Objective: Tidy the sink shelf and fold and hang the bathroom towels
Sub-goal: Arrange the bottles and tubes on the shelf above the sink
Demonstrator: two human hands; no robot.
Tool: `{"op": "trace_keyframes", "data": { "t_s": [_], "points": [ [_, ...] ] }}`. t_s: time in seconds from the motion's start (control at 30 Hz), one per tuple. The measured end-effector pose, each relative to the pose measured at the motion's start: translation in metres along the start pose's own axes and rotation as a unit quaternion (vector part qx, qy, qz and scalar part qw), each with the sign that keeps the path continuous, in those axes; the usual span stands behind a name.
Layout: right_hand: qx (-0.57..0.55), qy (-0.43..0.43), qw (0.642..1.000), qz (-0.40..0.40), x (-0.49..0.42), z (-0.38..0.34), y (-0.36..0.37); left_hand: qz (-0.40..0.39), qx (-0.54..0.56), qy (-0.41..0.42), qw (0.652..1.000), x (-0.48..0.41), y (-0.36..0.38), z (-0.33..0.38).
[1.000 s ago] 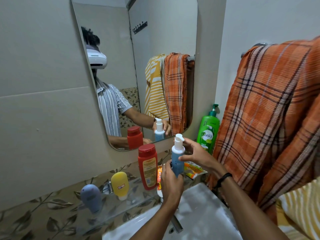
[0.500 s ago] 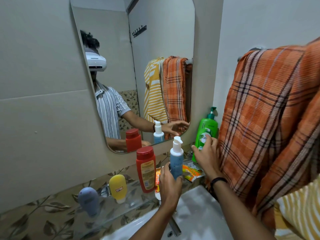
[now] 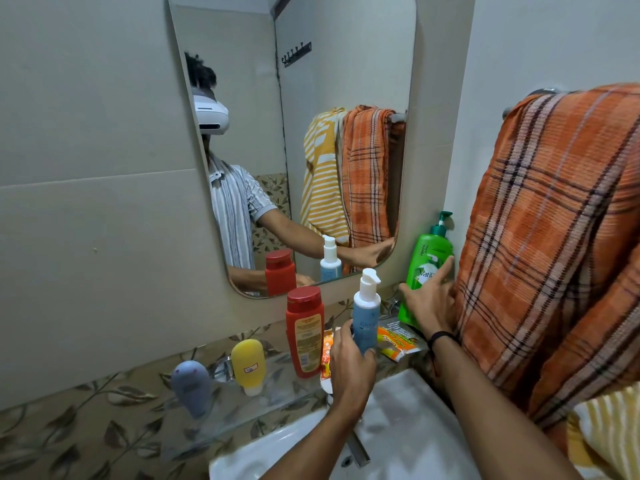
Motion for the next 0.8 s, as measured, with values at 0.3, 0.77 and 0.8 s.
{"op": "trace_keyframes", "data": {
  "t_s": [0.3, 0.77, 0.8],
  "points": [
    [-0.067, -0.022, 0.997, -0.038, -0.015, 0.019, 0.001, -0.002, 0.012, -0.01, 1.0, -0.002, 0.005, -0.004],
    [-0.133, -0.087, 0.986, -0.04, -0.003, 0.024, 0.001, -0.002, 0.014, -0.014, 1.0, -0.005, 0.007, -0.008],
    [-0.142, -0.088, 0.985, -0.041, -0.002, 0.024, 0.001, -0.001, 0.012, -0.014, 1.0, -0.005, 0.007, -0.008]
  ]
}}
Point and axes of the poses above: each hand's wrist, its own x-axis away from the middle knuckle, its own y-axis out of the palm, z = x × y, the point moved 5 cm from there along -x, towards the middle knuckle, and after that the axes turned 10 degrees about -y, right-handed, at the moved point
